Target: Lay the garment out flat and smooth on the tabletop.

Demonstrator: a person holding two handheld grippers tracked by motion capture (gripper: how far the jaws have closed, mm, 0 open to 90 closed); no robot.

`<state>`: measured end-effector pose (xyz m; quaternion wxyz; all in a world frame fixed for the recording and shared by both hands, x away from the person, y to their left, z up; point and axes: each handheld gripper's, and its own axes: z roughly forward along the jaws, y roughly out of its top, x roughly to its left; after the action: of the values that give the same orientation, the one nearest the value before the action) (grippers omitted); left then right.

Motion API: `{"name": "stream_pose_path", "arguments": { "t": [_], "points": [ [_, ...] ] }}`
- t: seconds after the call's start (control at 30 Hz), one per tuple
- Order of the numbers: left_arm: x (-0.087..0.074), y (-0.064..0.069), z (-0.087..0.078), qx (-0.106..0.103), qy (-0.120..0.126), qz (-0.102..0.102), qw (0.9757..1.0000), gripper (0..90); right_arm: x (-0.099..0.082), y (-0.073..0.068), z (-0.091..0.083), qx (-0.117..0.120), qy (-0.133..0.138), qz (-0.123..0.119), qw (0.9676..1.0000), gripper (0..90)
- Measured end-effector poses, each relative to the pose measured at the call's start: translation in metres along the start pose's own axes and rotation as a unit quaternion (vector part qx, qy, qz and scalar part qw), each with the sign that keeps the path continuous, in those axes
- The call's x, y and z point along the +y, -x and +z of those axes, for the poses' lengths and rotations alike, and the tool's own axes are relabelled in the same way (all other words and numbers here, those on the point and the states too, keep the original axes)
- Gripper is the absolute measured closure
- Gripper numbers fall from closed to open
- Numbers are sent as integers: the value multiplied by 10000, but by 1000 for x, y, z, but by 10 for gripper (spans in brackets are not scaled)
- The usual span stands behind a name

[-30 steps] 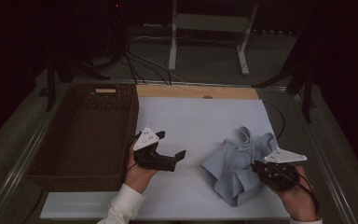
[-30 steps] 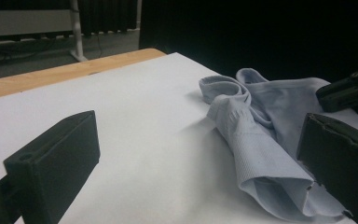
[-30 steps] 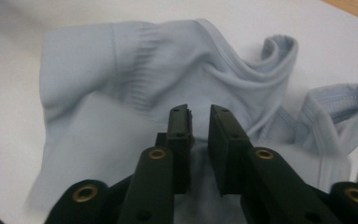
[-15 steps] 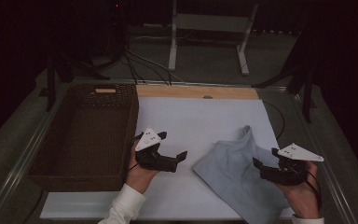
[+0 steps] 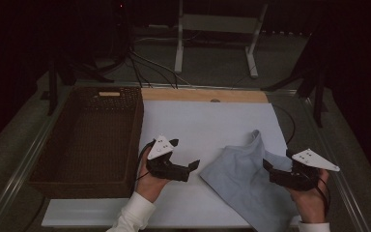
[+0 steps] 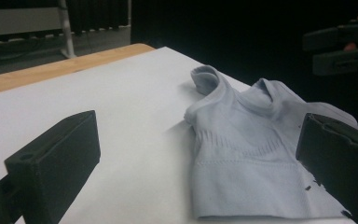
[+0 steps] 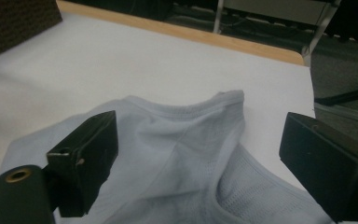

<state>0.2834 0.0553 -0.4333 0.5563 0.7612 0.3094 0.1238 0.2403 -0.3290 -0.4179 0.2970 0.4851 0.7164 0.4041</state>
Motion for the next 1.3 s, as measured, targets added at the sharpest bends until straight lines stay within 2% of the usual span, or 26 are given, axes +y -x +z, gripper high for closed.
{"name": "stream_pose_path", "arguments": {
  "t": [0.17,0.43,0.7,1.07,1.3],
  "points": [
    [1,4,8,-103,60,33,9999,7,-3,3,0,87,234,156,9996,88],
    [0,5,18,-101,124,101,9998,18,-4,8,-5,51,495,340,9982,87],
    [3,5,27,-100,215,118,9996,26,-4,10,-7,28,560,378,9977,83],
    [3,5,45,-162,98,111,9998,47,-5,10,-7,30,561,390,9977,58],
    [2,5,57,-118,47,164,9998,61,-5,11,-7,37,566,395,9976,49]
  ]
}}
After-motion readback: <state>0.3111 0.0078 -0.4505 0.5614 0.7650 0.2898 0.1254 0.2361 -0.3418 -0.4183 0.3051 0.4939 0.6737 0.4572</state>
